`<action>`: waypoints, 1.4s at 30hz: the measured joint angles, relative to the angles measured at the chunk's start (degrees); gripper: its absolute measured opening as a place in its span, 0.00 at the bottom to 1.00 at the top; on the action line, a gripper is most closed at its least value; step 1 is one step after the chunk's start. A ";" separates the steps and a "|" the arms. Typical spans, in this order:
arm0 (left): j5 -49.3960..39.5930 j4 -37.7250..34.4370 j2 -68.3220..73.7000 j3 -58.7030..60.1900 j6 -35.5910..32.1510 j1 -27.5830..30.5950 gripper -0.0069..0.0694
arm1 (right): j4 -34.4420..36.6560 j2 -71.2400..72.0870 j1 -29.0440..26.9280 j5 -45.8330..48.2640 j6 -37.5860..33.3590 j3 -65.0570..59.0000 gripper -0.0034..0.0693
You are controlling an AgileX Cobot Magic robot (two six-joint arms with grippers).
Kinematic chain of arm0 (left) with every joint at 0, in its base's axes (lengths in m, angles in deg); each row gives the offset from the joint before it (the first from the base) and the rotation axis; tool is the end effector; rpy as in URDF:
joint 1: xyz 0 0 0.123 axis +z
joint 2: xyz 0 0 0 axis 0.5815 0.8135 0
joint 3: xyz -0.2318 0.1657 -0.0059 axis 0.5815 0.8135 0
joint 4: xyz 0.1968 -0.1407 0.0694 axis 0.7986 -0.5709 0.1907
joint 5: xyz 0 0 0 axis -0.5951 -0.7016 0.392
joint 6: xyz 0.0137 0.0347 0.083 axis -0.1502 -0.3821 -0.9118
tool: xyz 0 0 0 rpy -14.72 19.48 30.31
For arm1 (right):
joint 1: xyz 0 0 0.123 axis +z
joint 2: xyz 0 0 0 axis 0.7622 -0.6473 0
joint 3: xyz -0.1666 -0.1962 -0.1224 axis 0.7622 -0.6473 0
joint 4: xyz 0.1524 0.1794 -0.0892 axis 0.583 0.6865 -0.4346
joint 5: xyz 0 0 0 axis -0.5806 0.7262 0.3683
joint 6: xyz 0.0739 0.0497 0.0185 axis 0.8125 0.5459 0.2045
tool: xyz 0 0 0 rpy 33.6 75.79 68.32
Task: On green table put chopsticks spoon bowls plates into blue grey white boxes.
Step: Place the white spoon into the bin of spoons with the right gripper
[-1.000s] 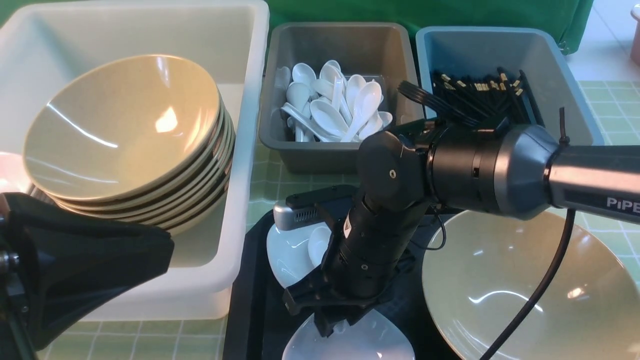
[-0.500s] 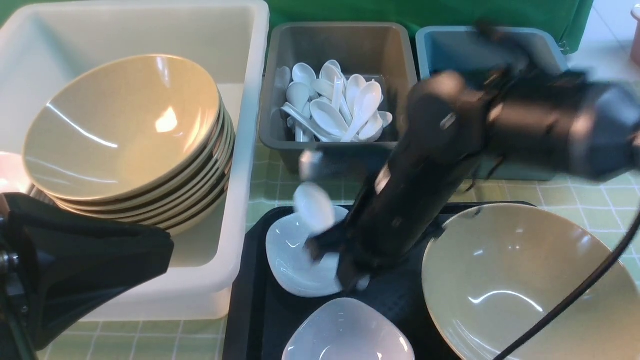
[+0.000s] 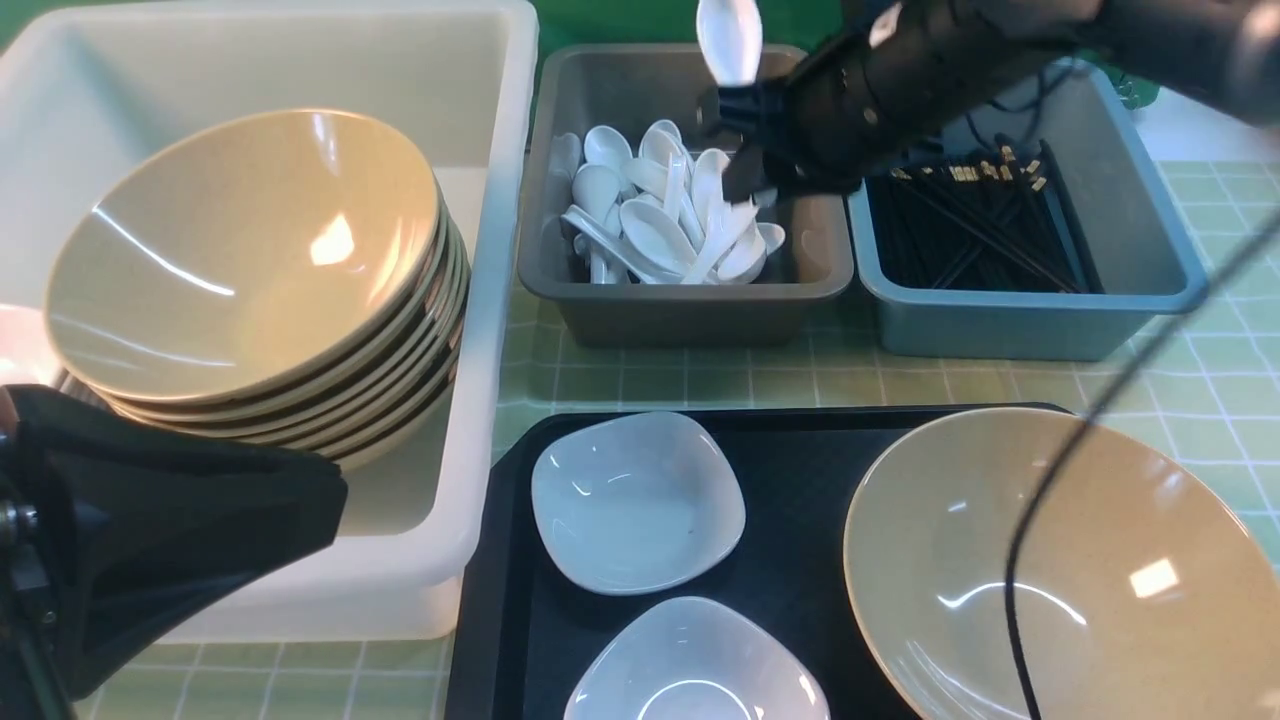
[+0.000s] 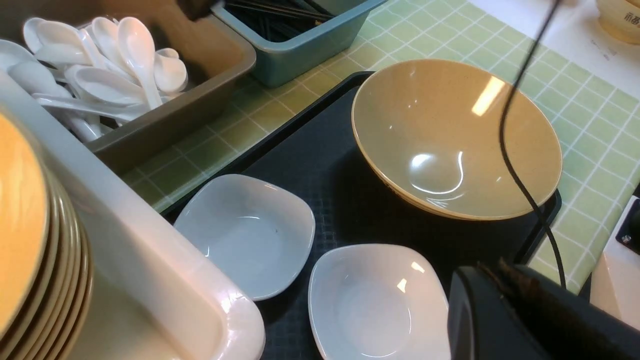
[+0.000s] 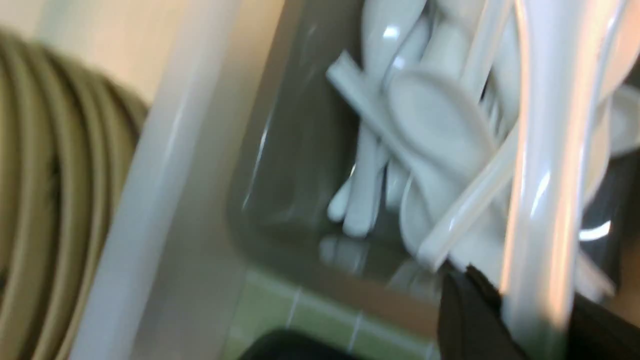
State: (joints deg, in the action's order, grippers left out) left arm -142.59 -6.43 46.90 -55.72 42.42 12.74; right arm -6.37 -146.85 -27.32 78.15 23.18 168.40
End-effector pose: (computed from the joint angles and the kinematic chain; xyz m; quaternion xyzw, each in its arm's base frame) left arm 0.0760 -0.0734 0.3873 0.3523 0.7905 -0.2325 0.4437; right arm 0.4266 0.1936 0.3117 -0.0316 0.9043 0.2401 0.3517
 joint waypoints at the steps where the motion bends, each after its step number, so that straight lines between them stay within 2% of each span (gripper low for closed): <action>1: 0.06 0.00 0.00 0.00 0.00 0.00 0.09 | 0.00 -1.90 -0.14 0.35 -0.24 2.14 0.25; 4: 0.25 0.00 0.00 0.00 0.00 0.00 0.09 | 0.00 -6.10 -0.19 0.98 -0.52 6.53 0.32; 6: 0.31 0.00 0.00 0.00 0.00 0.00 0.09 | 0.00 -8.50 -0.19 1.31 -0.58 9.42 0.44; 7: 0.31 0.00 0.00 0.00 0.00 0.00 0.09 | 0.00 -8.50 -0.19 1.39 -0.58 9.56 0.45; 8: 0.46 0.00 0.00 0.00 0.00 0.00 0.09 | 0.00 -9.39 -0.19 1.39 -0.58 10.31 0.56; 11: 0.46 0.00 0.00 0.00 0.00 0.00 0.09 | 0.00 -9.50 -0.21 1.69 -1.02 10.51 0.73; 12: 0.46 0.00 0.00 0.00 0.00 0.00 0.09 | 0.00 -9.49 -0.28 1.76 -1.13 10.51 0.73; 14: 0.50 0.00 0.00 0.00 0.00 0.00 0.09 | 0.00 -8.77 -0.55 4.09 -2.69 10.69 0.82; 16: 0.65 0.00 0.00 0.00 0.00 0.00 0.09 | 0.00 -8.22 -0.69 5.76 -3.61 10.74 0.84; 21: 2.15 0.00 0.93 0.00 0.25 0.00 0.09 | -1.59 -1.55 -1.24 18.97 -11.69 10.85 0.84; 25: 3.62 0.00 4.73 0.00 2.61 0.00 0.09 | -3.04 5.23 -0.85 29.44 -16.78 10.98 0.78; 28: 4.46 -0.59 8.88 0.00 3.17 0.00 0.12 | -3.27 10.88 0.48 29.39 -19.26 9.08 0.65; 30: 5.27 -1.94 11.67 0.00 3.10 0.00 0.18 | -3.21 16.01 2.24 29.44 -20.14 5.52 0.51; 31: 5.35 -2.08 11.94 0.00 3.06 0.00 0.18 | -3.21 16.51 2.39 29.44 -20.26 4.72 0.49; 32: 5.69 -3.99 14.22 0.00 2.16 0.00 0.25 | -3.06 20.99 3.64 29.44 -21.15 1.23 0.36; 35: 6.17 -7.91 17.59 0.00 -0.32 0.00 0.39 | -2.87 28.18 4.51 29.44 -22.23 -6.28 0.16; 36: 6.18 -8.25 17.59 0.00 -0.50 0.00 0.39 | -2.81 29.23 4.57 29.44 -22.43 -6.83 0.15; 37: 6.61 -10.97 19.51 0.00 -2.10 -0.04 0.48 | -2.56 33.32 4.56 29.44 -22.76 -11.42 0.11; 42: 7.86 -18.76 25.70 0.00 -8.02 -2.89 0.78 | -0.72 43.31 4.56 29.15 -23.01 -23.83 0.08</action>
State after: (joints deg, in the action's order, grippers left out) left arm -134.73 -25.19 72.60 -55.72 34.40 9.84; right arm -7.09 -103.54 -22.75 107.31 0.18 144.57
